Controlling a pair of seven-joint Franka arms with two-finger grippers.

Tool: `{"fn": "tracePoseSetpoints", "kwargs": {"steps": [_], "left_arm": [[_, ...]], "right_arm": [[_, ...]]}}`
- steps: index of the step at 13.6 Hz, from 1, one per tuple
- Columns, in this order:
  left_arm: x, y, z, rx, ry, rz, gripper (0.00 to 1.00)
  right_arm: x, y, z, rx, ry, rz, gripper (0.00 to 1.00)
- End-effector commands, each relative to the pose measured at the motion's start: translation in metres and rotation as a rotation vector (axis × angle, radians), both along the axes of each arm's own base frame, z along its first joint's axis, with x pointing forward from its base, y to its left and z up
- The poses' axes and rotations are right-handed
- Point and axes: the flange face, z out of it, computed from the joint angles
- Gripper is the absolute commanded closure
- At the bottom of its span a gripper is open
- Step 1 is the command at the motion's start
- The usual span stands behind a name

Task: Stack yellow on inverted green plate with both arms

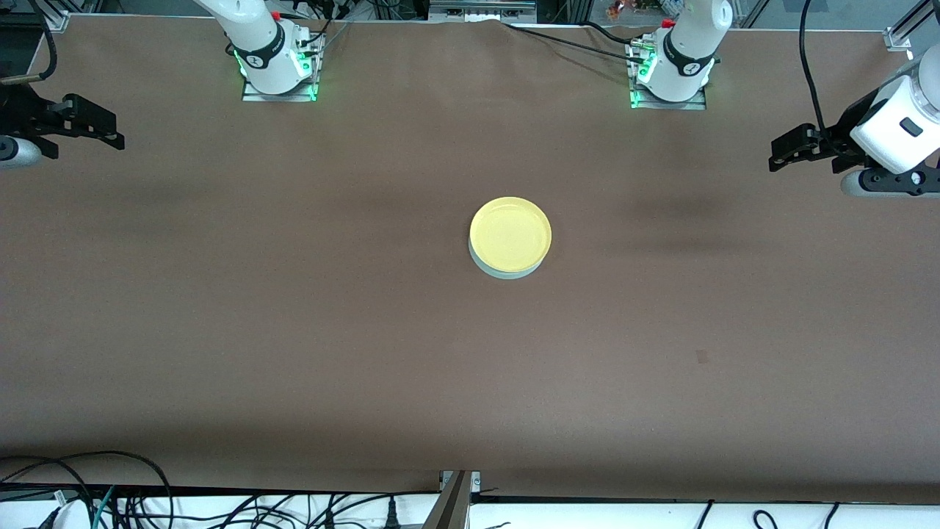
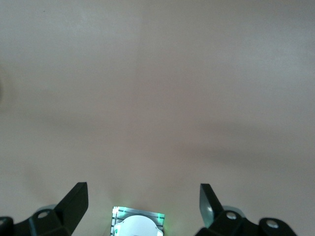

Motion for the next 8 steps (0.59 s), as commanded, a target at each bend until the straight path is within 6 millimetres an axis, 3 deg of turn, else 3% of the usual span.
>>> {"fn": "tracePoseSetpoints", "kwargs": {"steps": [1,8], "left_arm": [[0.0045,-0.0004,0.008,-0.011,-0.032,-0.007,0.0],[0.0033,0.0027,0.009,-0.01,-0.034,0.0,0.0]], "right_arm": [[0.0001,-0.0011,0.0054,-0.015,0.004,-0.004,0.0],[0.0033,-0.0023,0.001,-0.014,0.012,-0.005,0.0]]}}
